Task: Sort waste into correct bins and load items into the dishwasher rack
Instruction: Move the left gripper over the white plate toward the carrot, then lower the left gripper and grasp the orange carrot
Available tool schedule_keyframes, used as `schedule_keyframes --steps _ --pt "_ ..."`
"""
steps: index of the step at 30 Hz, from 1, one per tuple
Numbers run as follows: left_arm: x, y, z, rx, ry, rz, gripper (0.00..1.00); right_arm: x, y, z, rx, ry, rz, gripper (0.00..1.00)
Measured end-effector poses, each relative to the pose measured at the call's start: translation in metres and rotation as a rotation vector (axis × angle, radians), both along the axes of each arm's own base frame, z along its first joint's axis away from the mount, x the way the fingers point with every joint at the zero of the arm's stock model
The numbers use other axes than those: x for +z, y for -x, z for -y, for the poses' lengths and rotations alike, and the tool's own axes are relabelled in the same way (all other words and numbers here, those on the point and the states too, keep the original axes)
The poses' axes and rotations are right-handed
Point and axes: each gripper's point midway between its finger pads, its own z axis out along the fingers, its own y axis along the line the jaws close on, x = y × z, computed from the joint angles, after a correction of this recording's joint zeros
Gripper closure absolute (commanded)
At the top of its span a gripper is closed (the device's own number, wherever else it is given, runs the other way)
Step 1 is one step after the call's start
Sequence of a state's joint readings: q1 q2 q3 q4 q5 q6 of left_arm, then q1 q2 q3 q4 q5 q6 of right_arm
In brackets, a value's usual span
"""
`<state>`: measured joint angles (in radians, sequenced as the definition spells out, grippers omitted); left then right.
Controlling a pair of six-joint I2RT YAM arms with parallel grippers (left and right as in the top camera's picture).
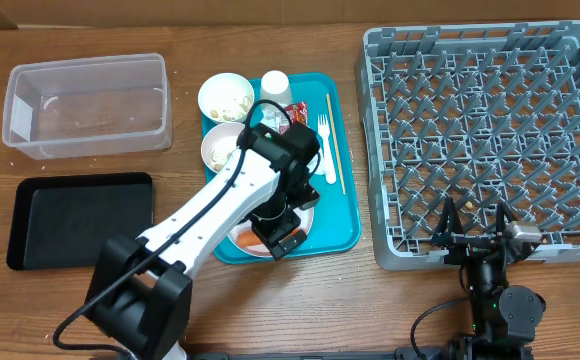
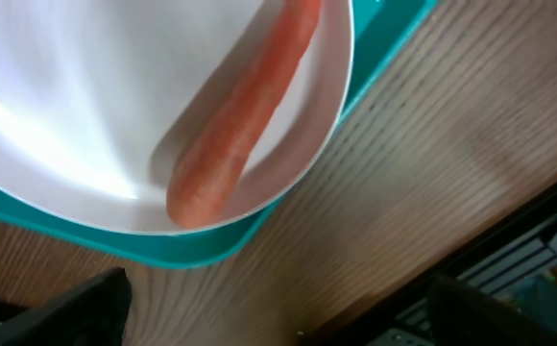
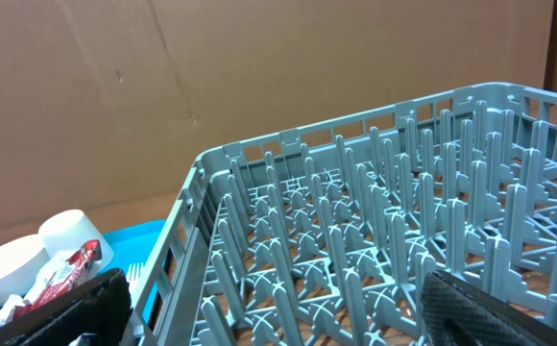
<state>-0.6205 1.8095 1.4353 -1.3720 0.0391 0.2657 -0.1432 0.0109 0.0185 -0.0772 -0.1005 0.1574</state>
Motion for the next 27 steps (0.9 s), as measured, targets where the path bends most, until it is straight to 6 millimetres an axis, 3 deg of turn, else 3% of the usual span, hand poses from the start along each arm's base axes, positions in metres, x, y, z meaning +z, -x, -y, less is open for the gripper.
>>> schedule_keyframes --steps 9,17,23,27 --pt "-0.025 -0.019 0.005 0.002 -0.013 0.021 0.00 0.000 0.000 0.000 0.000 0.000 0.000 0.00" --pt "-0.032 -0.039 -0.009 0.071 0.000 0.040 0.00 0.000 0.000 0.000 0.000 0.000 0.000 0.00" --pt "-0.035 -0.038 -0.003 0.051 0.029 0.038 0.00 0.000 0.000 0.000 0.000 0.000 0.000 0.00" --pt "-0.053 -0.026 -0.010 0.051 0.011 0.006 0.00 0.000 0.000 0.000 0.000 0.000 0.001 0.00"
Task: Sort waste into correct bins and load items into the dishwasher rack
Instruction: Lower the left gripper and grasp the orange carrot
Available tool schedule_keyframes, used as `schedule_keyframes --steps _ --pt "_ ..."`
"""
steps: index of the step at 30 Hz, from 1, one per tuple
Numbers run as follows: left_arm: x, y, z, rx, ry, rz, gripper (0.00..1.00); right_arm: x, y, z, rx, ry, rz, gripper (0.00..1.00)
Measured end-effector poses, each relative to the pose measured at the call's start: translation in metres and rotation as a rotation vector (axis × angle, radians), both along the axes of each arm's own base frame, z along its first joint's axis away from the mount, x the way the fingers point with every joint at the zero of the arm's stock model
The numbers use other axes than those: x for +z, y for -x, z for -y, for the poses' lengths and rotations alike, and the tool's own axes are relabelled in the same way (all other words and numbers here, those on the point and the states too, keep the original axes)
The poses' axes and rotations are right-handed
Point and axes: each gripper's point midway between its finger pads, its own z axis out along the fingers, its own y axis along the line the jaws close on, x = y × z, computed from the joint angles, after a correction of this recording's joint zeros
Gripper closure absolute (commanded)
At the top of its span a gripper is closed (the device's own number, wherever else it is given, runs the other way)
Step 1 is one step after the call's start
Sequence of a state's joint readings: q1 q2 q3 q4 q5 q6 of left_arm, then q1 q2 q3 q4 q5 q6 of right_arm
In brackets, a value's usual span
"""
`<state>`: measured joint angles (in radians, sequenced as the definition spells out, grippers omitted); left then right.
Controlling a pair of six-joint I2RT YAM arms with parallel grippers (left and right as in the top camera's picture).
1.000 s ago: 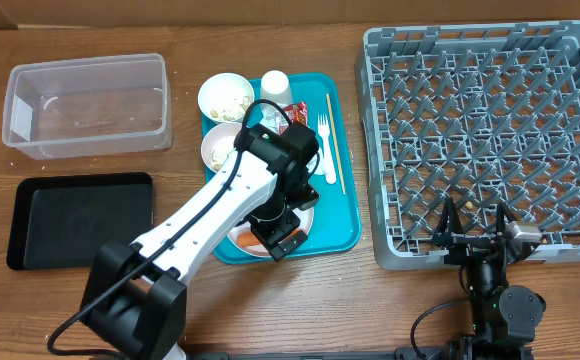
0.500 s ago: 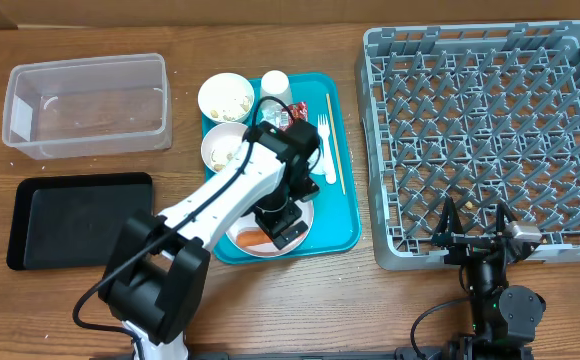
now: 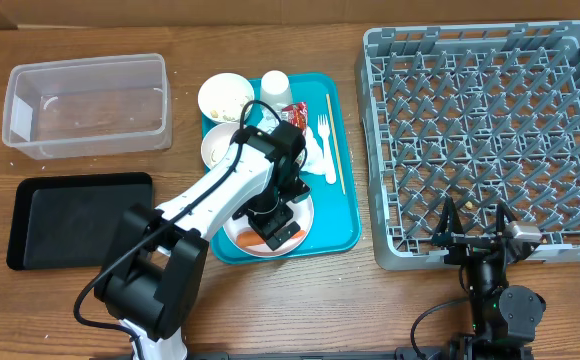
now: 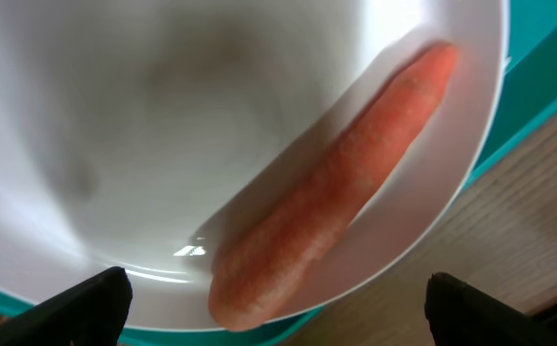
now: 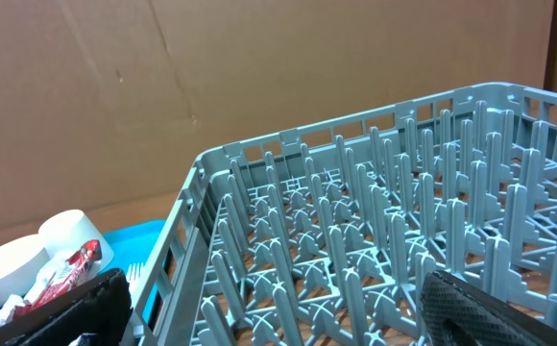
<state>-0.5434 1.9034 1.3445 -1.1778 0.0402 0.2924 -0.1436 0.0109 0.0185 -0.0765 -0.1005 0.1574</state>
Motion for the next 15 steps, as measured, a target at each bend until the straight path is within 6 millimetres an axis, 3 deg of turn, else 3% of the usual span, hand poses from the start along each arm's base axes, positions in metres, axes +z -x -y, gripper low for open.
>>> schedule_keyframes --steps 8,15 --pt "-0.017 -0.006 0.004 0.000 0.026 0.043 0.00 0.000 0.000 0.000 0.001 0.000 -0.001 0.00" --pt "-0.035 -0.001 -0.010 -0.003 -0.024 0.062 0.00 0.000 0.000 0.000 0.001 0.000 -0.001 0.00"
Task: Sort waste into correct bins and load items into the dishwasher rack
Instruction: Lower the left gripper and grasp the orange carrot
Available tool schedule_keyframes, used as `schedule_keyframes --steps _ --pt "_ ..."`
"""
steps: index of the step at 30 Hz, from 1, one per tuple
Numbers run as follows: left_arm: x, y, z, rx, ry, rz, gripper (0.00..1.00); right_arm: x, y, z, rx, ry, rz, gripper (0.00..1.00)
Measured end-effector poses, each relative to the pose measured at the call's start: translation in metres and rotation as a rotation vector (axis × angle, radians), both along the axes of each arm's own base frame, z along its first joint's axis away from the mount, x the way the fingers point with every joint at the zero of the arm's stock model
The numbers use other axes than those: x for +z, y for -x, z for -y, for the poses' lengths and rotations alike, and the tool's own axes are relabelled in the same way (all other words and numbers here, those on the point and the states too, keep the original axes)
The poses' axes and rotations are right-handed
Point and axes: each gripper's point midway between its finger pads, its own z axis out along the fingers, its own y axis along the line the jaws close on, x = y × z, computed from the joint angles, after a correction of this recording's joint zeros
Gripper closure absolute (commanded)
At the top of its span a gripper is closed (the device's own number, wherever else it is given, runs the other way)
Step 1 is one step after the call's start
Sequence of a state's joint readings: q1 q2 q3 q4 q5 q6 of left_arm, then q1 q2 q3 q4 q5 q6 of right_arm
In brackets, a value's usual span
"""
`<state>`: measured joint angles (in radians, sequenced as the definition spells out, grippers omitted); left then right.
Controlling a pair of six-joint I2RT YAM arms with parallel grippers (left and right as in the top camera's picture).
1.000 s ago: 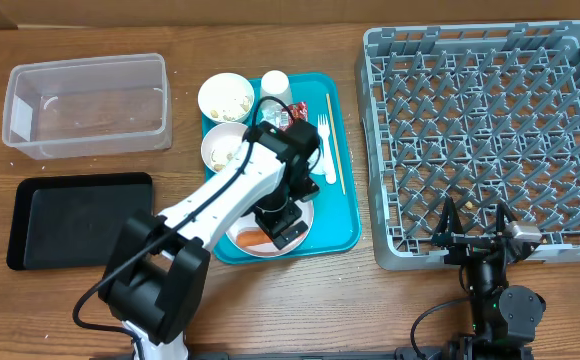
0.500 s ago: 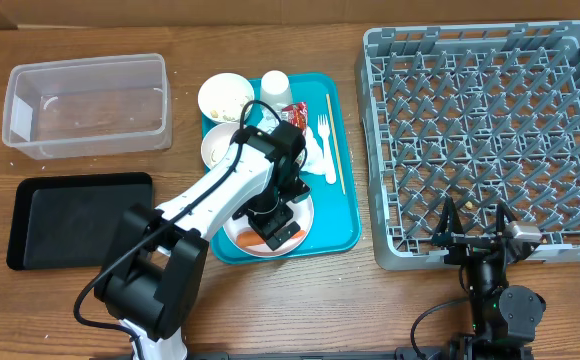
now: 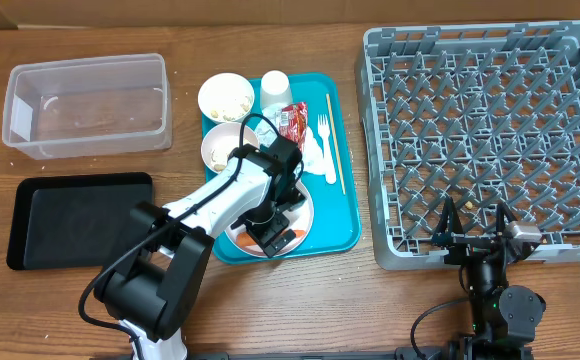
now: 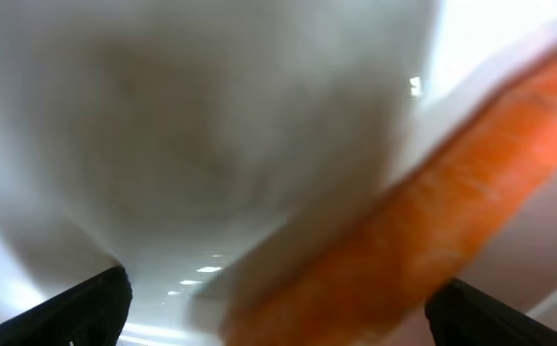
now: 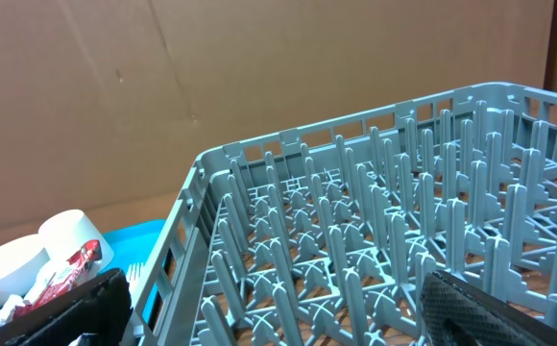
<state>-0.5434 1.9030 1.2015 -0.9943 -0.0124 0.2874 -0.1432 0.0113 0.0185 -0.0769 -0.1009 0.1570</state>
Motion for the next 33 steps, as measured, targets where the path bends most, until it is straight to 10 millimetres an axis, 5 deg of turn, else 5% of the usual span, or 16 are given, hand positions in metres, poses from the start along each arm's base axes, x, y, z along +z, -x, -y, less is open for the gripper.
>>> schedule_keyframes --steps 6,11,20,33 --pt "-0.002 -0.009 -0.004 -0.003 -0.026 0.044 0.01 0.000 0.000 0.000 0.000 0.000 0.000 0.00" --pt "-0.002 -0.012 -0.001 0.003 -0.014 0.058 0.30 0.000 0.000 0.000 0.000 0.000 0.000 0.00" --pt "-0.002 -0.012 0.004 0.005 0.016 0.054 0.40 0.000 0.000 0.000 0.000 0.000 -0.001 0.00" --pt "0.000 -0.012 0.012 0.044 0.053 0.050 0.85 0.000 0.000 0.000 0.000 0.000 -0.001 0.00"
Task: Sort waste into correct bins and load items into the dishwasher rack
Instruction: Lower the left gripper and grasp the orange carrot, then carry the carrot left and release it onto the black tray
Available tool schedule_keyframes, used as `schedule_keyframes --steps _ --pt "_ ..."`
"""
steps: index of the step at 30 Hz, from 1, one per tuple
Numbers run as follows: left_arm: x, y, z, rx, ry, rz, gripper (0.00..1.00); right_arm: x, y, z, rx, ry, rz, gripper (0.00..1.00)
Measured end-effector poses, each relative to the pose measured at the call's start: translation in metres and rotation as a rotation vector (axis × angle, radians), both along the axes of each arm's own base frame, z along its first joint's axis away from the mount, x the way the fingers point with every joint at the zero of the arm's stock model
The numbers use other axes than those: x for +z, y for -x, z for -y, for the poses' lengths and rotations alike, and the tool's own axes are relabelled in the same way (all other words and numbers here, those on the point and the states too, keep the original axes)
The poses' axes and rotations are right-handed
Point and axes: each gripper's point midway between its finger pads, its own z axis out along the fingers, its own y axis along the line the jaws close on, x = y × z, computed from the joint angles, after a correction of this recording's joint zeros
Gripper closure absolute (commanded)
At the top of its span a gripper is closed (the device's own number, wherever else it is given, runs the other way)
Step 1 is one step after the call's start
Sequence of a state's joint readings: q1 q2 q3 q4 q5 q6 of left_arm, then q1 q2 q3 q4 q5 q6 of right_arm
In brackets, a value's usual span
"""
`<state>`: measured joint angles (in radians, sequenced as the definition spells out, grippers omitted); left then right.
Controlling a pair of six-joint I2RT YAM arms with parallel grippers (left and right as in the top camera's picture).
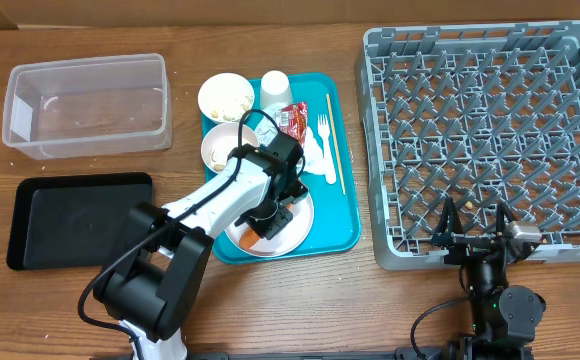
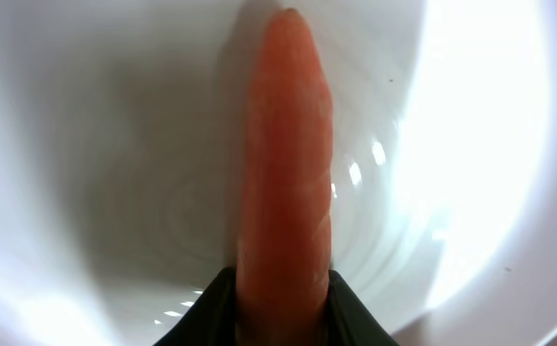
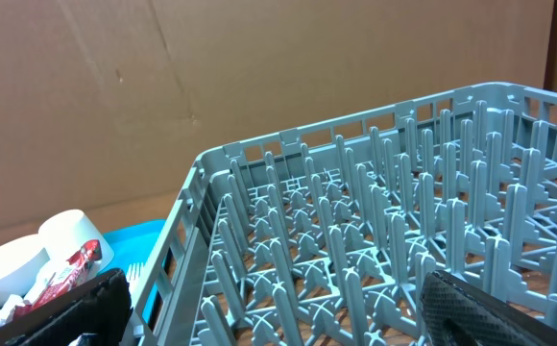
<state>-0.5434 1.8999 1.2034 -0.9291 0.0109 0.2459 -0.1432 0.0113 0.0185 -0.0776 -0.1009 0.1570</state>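
An orange carrot [image 2: 284, 163] lies on a white plate [image 2: 471, 144], and my left gripper [image 2: 280, 322] is shut on its near end, one black finger [image 2: 209, 312] on each side. Overhead, the left gripper [image 1: 270, 222] sits low over the plate [image 1: 300, 230] on the teal tray [image 1: 345, 235], with the carrot's [image 1: 245, 240] orange end showing beside it. The grey dishwasher rack [image 1: 490, 130] stands at the right. My right gripper [image 1: 473, 238] rests open at the rack's near edge, holding nothing; the right wrist view shows its gripper [image 3: 278, 322] facing the rack [image 3: 355, 240].
The tray also holds two bowls [image 1: 225, 97] [image 1: 220, 148], a white cup [image 1: 275, 88], a red packet [image 1: 292, 120], a white fork [image 1: 325, 150] and a chopstick [image 1: 334, 140]. A clear bin [image 1: 85, 105] is at the far left, a black tray [image 1: 80, 220] below it.
My left gripper, then open wide right over the blurred carrot, has turned and is now shut on the carrot's end. The right arm has not moved.
My left gripper stood open above the plate's edge with the carrot below. Then it was nearer and centred over the carrot, then very close to it, still open. Now its fingers clamp the carrot on the plate. The right gripper stayed at the rack throughout.
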Motion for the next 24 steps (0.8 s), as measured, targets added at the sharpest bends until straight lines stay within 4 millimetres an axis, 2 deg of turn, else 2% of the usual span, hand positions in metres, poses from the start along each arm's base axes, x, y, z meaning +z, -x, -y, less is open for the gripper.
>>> schedule_keyframes --steps 3,8,13,17,19,22,23,24 --pt "0.006 0.006 -0.001 0.038 -0.008 -0.034 0.95 0.000 0.000 0.000 0.000 0.000 0.000 0.00" --pt "0.031 -0.004 0.006 0.090 -0.005 -0.037 0.96 0.000 0.000 0.000 0.000 0.000 0.000 0.00" --pt "0.075 -0.018 0.015 0.153 0.006 -0.017 0.96 0.000 0.000 0.000 0.000 0.000 0.000 0.00" --pt "0.111 -0.026 0.010 0.248 0.000 -0.010 0.96 0.000 0.000 0.000 0.000 0.000 0.001 0.00" --pt "0.128 -0.034 -0.003 0.335 -0.011 0.003 0.96 0.000 0.000 0.000 0.000 0.000 0.001 0.00" --pt "0.143 -0.050 -0.042 0.519 -0.030 0.010 0.96 0.000 0.000 0.000 0.000 0.000 0.000 0.00" --pt "0.146 -0.055 -0.063 0.606 -0.039 0.009 0.96 0.000 0.000 0.000 0.000 0.000 0.002 0.00" --pt "0.146 -0.061 -0.094 0.722 -0.059 0.006 0.96 0.000 0.000 0.000 0.000 0.000 0.001 0.00"
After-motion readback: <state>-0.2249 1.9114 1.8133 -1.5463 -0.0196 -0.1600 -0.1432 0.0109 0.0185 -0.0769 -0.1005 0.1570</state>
